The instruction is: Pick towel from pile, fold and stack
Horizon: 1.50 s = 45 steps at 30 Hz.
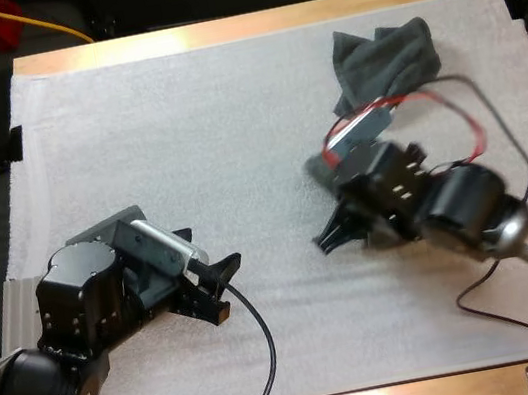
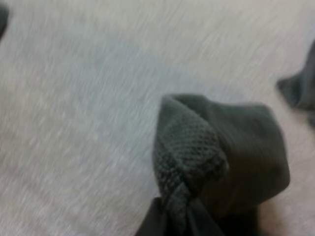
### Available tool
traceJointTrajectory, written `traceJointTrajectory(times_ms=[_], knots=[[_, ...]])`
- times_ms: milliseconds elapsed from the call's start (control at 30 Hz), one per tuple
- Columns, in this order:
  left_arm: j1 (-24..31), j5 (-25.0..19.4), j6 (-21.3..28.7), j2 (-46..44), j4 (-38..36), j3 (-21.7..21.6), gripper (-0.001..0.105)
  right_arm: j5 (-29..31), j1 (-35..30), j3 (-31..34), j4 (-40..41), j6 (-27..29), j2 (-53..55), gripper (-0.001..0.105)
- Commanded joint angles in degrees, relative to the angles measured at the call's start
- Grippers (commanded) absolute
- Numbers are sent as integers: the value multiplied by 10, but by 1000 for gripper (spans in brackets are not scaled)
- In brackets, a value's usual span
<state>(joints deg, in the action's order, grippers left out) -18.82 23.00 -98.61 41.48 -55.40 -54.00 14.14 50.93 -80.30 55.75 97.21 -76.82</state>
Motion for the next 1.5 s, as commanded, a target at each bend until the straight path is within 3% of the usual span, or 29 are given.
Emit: traceJointTrajectory(times_ms=[0, 200, 400, 633, 1000, 1133, 1267, 1300, 1367, 1467], knots=[[-3, -2, -1, 0, 0, -3, 68, -9, 10, 8, 7, -11, -8, 1], [-3, -2, -1, 0, 0, -3, 68, -41, 39, 75, -48, -43, -35, 1], [-3, -2, -1, 0, 0, -3, 68, -115, 56, 130, -139, -79, -57, 1], [-3, -2, -1, 0, 0, -3, 68, -192, 106, 132, -209, -86, -94, 1], [10, -5, 5, 0, 0, -3, 68, -204, 133, 138, -217, -101, -124, 3], [10, -5, 11, 0, 0, -3, 68, -176, 133, 137, -205, -104, -123, 26], [10, -15, 12, 0, 0, -3, 68, -165, 133, 137, -192, -102, -113, 75], [10, -23, 13, 0, 0, -3, 68, -166, 133, 137, -188, -99, -109, 82], [10, -36, 12, 0, 0, -3, 68, -165, 133, 137, -172, -96, -99, 86], [10, -44, 13, 0, 0, -3, 68, -150, 133, 137, -140, -96, -74, 81]])
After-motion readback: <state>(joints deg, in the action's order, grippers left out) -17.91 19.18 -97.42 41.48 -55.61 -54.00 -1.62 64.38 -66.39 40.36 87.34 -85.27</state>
